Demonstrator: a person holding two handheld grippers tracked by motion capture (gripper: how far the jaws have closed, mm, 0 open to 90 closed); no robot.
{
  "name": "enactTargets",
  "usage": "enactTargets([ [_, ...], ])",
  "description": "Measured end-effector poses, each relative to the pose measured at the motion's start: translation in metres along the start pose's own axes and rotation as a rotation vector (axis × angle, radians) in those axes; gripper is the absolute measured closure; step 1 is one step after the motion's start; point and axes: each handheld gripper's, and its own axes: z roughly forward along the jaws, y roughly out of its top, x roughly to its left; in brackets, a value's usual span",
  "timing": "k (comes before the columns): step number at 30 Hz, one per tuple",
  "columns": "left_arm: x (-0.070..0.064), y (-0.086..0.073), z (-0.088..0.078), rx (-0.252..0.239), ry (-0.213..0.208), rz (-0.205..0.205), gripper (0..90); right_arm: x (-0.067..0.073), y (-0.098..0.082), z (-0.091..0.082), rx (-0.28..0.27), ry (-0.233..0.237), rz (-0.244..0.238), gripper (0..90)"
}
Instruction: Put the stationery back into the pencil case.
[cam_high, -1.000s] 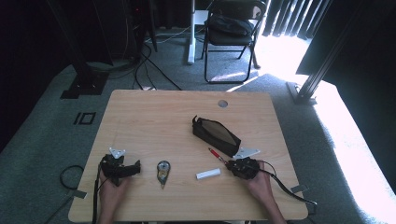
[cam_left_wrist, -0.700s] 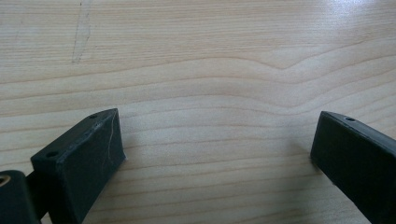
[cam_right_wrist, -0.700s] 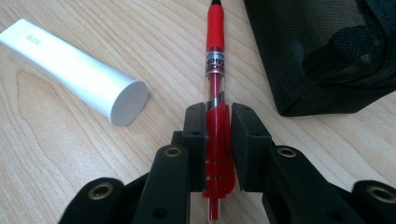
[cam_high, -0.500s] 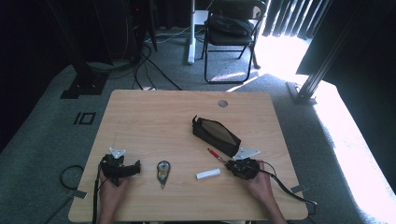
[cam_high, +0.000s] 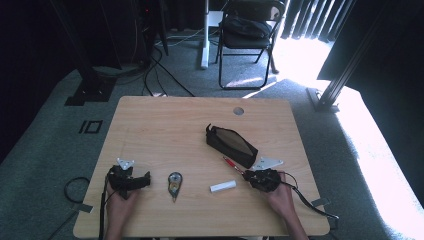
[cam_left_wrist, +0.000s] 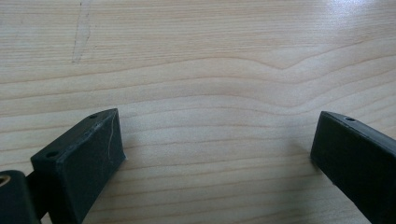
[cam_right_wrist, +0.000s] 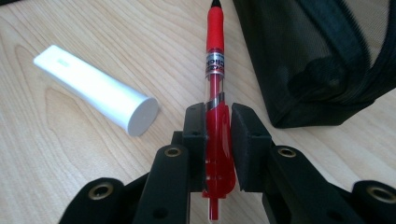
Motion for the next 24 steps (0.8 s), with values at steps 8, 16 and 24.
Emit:
enactTargets([
  [8, 0.0, 0.0, 0.0, 0.0, 0.0, 0.0, 2.6, 0.007, 0.012, -0.012, -0.035, 0.004, -0.038, 76.5],
  [16, 0.0, 0.0, 0.0, -0.001, 0.001, -0.002, 2.6, 0.007, 0.02, -0.02, -0.055, 0.009, -0.049, 76.5],
  [24, 0.0, 0.0, 0.0, -0.001, 0.001, -0.002, 2.6, 0.005, 0.021, -0.026, -0.068, 0.012, -0.049, 76.5],
])
